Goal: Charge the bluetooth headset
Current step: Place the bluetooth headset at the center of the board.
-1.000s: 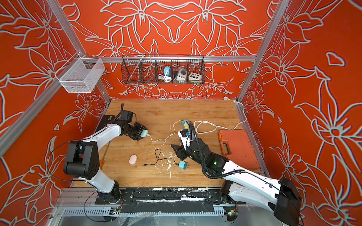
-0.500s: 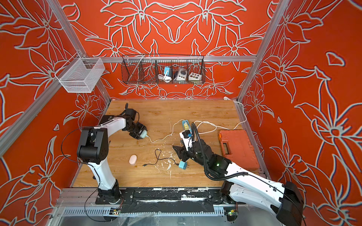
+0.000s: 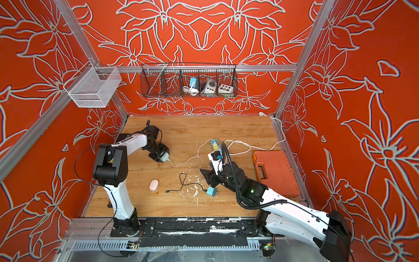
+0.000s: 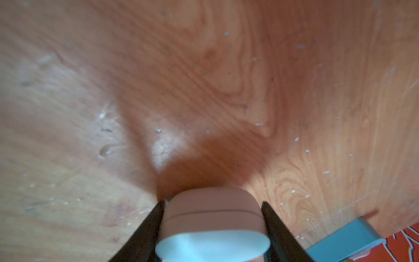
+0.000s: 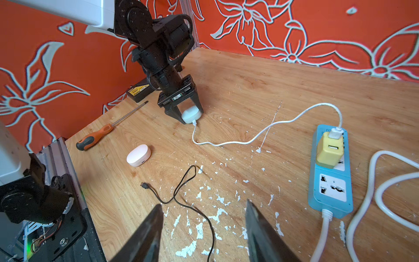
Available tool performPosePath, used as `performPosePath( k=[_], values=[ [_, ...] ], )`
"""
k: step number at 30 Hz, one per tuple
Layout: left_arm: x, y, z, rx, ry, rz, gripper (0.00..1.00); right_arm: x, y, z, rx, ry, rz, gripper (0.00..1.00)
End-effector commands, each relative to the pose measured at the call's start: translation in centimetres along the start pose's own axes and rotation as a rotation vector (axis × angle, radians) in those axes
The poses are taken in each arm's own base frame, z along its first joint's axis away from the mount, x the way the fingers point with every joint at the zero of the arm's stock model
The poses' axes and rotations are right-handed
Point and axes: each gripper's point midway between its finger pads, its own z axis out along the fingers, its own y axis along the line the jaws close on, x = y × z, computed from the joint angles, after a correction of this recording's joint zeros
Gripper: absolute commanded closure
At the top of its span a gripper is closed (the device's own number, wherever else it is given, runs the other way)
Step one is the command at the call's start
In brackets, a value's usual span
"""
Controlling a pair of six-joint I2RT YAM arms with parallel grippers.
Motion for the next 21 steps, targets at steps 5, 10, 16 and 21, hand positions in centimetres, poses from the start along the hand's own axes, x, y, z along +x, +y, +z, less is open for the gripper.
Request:
performPosePath(
  k=[5, 10, 16, 21],
  values=[
    [-0.5, 1.2, -0.9, -0.084, -0.027, 0.025, 0.24, 0.2, -0.2, -0.5, 0.013, 0.009, -0.017, 0.41],
    [-0.5, 0.8, -2.3, -0.066, -0.047, 0.059, 0.22, -0.1, -0.4, -0.9, 0.02, 0.002, -0.019, 0.41],
    [0.0, 0.3, -5.2, -0.017, -0.087, 0.111, 0.21, -0.3, -0.9, -1.8, 0.05, 0.004, -0.018, 0.41],
    [1.1, -0.1, -7.6, 0.055, -0.102, 0.158, 0.21, -0.4, -1.5, -2.8, 0.082, 0.01, -0.005, 0.4]
  ],
)
